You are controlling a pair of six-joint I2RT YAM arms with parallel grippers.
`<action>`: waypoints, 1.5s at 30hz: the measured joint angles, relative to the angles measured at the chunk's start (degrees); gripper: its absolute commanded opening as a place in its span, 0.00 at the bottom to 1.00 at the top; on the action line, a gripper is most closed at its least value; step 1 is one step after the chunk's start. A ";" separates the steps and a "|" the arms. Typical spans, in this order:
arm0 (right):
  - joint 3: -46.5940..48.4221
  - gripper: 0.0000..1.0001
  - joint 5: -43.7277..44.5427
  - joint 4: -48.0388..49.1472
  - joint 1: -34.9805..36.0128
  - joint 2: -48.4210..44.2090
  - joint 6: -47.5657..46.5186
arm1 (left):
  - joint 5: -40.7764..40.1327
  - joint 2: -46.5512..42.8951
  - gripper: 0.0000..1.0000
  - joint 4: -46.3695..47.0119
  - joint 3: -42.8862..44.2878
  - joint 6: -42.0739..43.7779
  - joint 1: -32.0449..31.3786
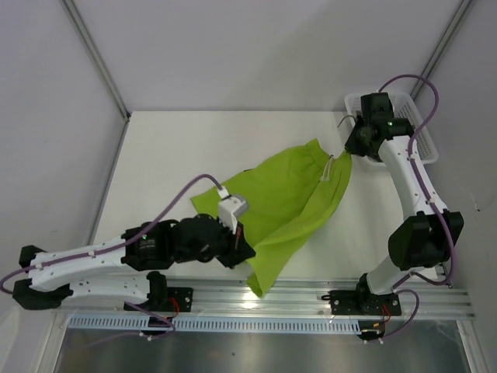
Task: Fold and stack the shorts
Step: Fold the shorts
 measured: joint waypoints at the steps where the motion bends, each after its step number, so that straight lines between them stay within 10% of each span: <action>1: 0.66 0.00 -0.79 0.02 0.00 1.14 0.35 | 0.44 -1.33 0.00 -1.25 0.00 0.79 3.37; 19: 6.62 0.00 -10.60 11.89 -0.48 11.65 10.51 | 14.97 3.52 0.00 -8.24 2.80 17.09 43.71; 45: 9.94 0.00 -18.23 25.07 -1.95 18.27 18.53 | 25.42 5.86 0.00 -10.71 12.22 23.12 60.67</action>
